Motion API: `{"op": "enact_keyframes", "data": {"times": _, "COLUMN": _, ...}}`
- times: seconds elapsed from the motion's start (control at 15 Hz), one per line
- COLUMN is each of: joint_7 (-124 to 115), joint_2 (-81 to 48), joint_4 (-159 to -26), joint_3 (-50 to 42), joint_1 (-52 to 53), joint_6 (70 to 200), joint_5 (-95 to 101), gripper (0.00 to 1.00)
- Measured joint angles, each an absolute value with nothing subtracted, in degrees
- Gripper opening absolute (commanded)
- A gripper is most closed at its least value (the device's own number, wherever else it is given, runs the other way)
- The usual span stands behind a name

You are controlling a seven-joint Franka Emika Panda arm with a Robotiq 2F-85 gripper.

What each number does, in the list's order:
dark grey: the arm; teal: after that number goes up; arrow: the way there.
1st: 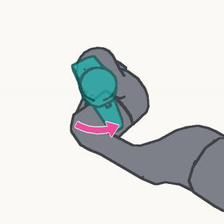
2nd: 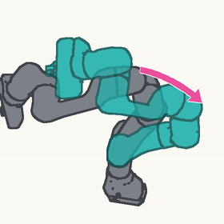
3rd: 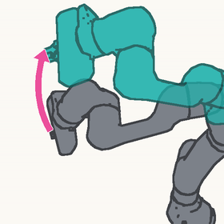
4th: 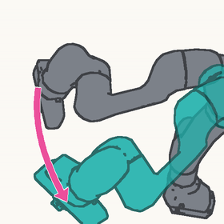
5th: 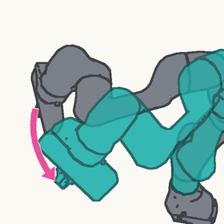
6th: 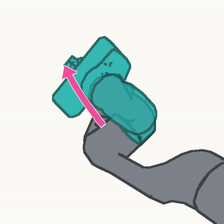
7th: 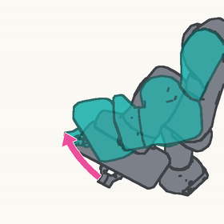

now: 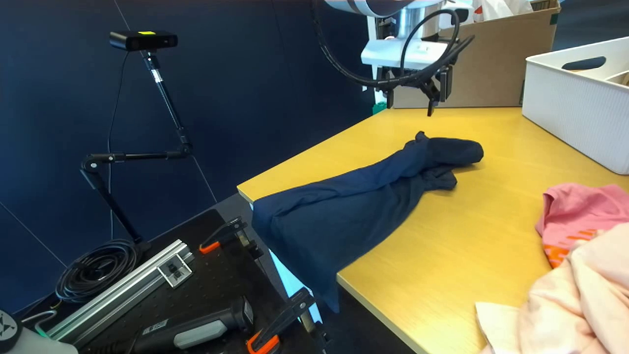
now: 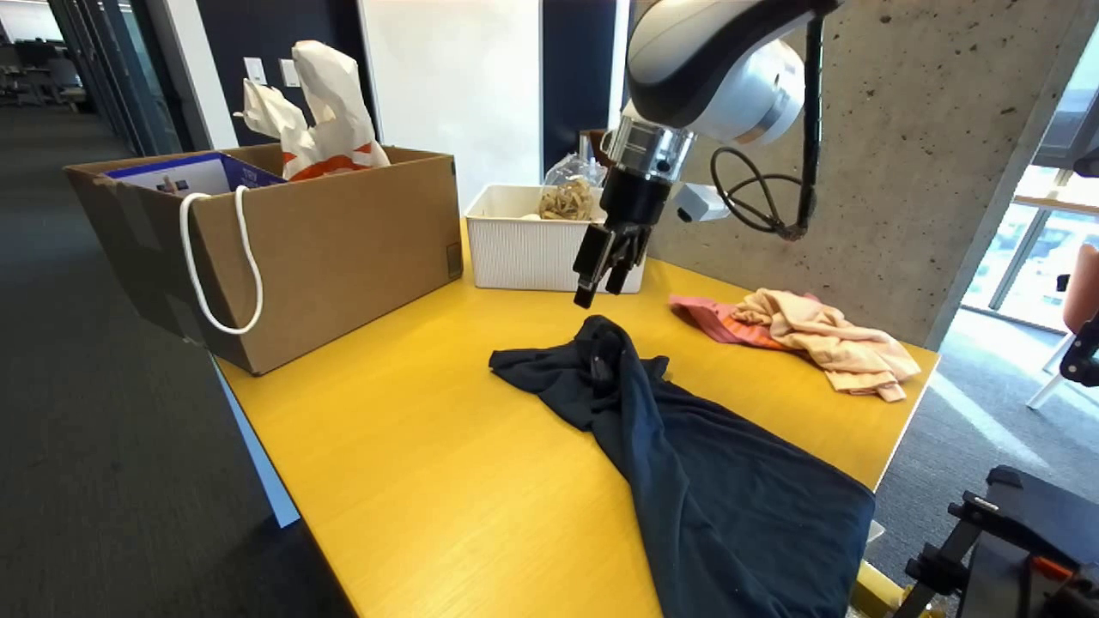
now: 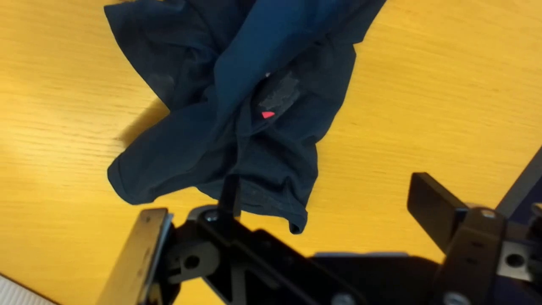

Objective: Fold the black shirt multiple times

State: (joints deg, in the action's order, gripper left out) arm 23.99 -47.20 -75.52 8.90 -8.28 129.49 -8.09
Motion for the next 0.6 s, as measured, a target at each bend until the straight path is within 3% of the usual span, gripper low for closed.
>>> {"op": "enact_keyframes", "data": {"times": 0.6, "joint_7": 23.26, "joint_2": -61.98, "joint_4": -62.82, "joint_3": 7.90, "joint_1": -8.33, "joint_6": 128.81, "joint_5": -7.98, "gripper": 1.00}}
